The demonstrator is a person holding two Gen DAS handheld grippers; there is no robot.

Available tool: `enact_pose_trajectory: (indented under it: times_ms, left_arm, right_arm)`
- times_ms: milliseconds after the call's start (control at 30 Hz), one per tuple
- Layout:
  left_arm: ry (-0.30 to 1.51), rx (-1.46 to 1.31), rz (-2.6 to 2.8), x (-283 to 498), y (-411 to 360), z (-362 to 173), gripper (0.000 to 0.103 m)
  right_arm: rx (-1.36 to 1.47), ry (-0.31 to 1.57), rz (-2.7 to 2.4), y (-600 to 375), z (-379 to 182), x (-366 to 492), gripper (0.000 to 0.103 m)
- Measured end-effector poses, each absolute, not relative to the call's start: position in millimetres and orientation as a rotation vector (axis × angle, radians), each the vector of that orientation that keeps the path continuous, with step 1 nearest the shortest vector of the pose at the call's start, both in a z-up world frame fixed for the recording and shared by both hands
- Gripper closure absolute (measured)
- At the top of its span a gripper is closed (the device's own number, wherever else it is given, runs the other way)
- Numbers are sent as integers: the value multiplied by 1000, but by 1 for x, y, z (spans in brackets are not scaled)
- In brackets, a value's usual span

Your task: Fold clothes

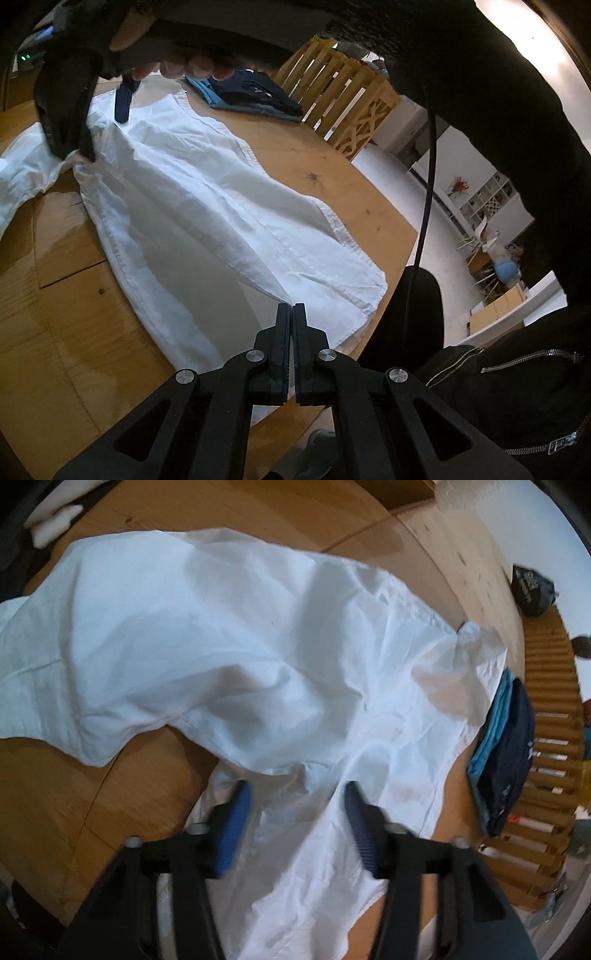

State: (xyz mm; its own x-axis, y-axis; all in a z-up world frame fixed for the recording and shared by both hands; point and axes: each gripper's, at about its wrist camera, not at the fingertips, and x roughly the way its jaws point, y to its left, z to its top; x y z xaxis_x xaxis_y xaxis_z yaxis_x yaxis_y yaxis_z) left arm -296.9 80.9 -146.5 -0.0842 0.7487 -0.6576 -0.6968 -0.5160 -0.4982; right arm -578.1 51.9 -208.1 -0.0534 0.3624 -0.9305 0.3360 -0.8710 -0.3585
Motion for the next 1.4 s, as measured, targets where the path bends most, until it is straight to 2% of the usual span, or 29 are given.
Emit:
enact_pose_trajectory:
  times_ms: [67, 167, 333, 500, 600, 900, 1067, 1200, 1267, 1400]
  left_arm:
    - [-55, -1128, 1794, -296, 80, -144, 102]
    - [-30, -1125, 1805, -294, 81, -142, 102]
    - [-9, -1121, 1813, -290, 79, -139, 102]
    - [13, -1108, 1841, -283, 70, -131, 102]
    - [37, -1112, 1870, -278, 65, -128, 102]
    - [-65, -1131, 1836, -287, 60, -135, 102]
    - [-66, -1003, 1786, -287, 77, -100, 102]
    - [-52, -963, 1828, -286, 57, -82, 102]
    - [-46, -997, 1869, -289, 39, -89, 102]
    - [-109, -1142, 1883, -300, 14, -131, 102]
  right_arm:
    - [-2158, -763, 2122, 58, -212, -577, 81]
    - [-2123, -776, 2157, 62, -211, -572, 96]
    - [-2121, -641, 2267, 71, -185, -568, 98]
    - [-2202, -358, 2370, 85, -159, -566, 98]
    - [-2230, -273, 2402, 84, -160, -566, 98]
    - [-2208, -292, 2384, 93, -151, -553, 99]
    - [-2176, -323, 2399, 92, -120, -545, 99]
    - [-2151, -337, 2482, 75, -97, -550, 99]
    - [-2172, -323, 2495, 66, -109, -558, 99]
    - [-2222, -383, 2406, 60, -169, -572, 99]
